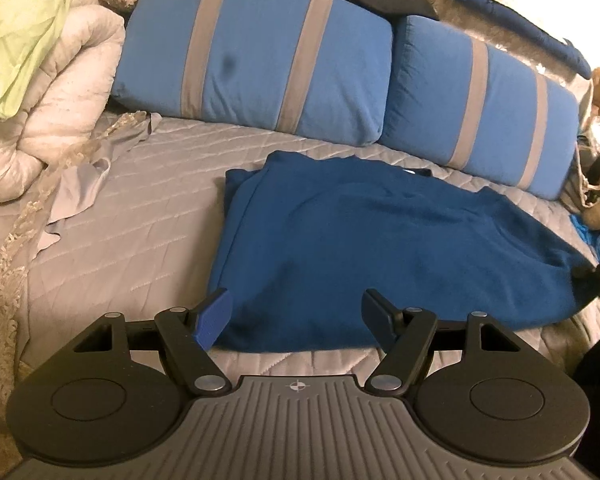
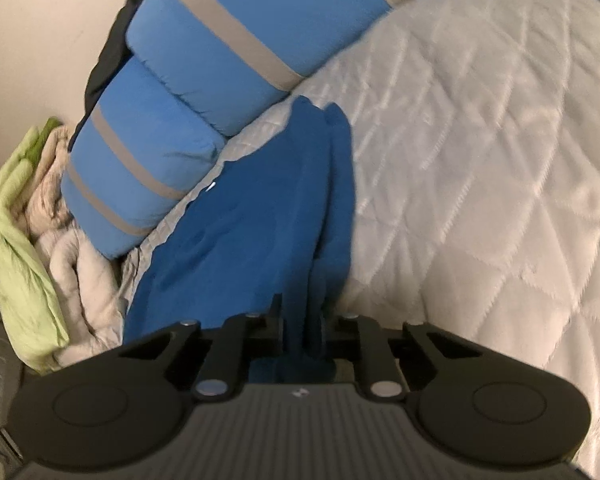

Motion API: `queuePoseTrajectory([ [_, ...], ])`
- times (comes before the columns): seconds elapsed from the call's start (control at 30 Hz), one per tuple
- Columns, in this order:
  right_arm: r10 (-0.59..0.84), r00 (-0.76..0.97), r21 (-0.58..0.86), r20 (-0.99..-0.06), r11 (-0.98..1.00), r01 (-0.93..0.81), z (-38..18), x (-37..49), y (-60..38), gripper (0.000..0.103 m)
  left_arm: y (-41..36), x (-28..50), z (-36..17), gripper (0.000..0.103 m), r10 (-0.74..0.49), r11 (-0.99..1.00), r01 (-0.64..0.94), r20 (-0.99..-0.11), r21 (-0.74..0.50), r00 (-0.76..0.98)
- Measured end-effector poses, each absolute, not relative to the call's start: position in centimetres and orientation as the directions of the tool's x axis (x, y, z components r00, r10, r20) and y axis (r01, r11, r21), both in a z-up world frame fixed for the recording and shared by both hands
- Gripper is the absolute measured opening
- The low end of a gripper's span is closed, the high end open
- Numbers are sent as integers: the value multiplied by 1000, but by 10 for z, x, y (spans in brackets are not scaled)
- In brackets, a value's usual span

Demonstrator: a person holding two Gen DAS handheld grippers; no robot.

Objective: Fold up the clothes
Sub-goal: 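Open the left gripper while the right gripper holds and smooths the sweatshirt edge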

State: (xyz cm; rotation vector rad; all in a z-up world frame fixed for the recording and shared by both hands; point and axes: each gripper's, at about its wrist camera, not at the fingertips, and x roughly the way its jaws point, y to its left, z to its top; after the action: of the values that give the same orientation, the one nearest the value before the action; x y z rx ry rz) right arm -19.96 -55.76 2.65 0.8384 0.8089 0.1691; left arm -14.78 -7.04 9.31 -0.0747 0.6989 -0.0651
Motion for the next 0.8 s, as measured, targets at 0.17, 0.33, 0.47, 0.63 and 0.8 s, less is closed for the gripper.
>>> queuePoseTrajectory([
  [0.17,398,708,667,-583,733,136,47,-195,-545,13,-74,-148,92,71,-54,998,33,-651,-45,757],
  [0.33,357,744,616,-565,782,92,74,-187,-523,12,-68,-150,90,71,-22,1000,16,-653,-15,757],
  [0.47,339,776,565,-532,825,27,101,-174,-494,12,-60,-153,90,71,11,1000,-5,-648,11,762],
  [0.63,373,799,506,-472,856,-101,138,-147,-434,12,-41,-160,90,71,32,999,-35,-651,8,758],
  [0.8,483,769,448,-418,846,-289,166,-113,-334,12,-17,-175,92,71,76,996,-88,-657,15,750],
])
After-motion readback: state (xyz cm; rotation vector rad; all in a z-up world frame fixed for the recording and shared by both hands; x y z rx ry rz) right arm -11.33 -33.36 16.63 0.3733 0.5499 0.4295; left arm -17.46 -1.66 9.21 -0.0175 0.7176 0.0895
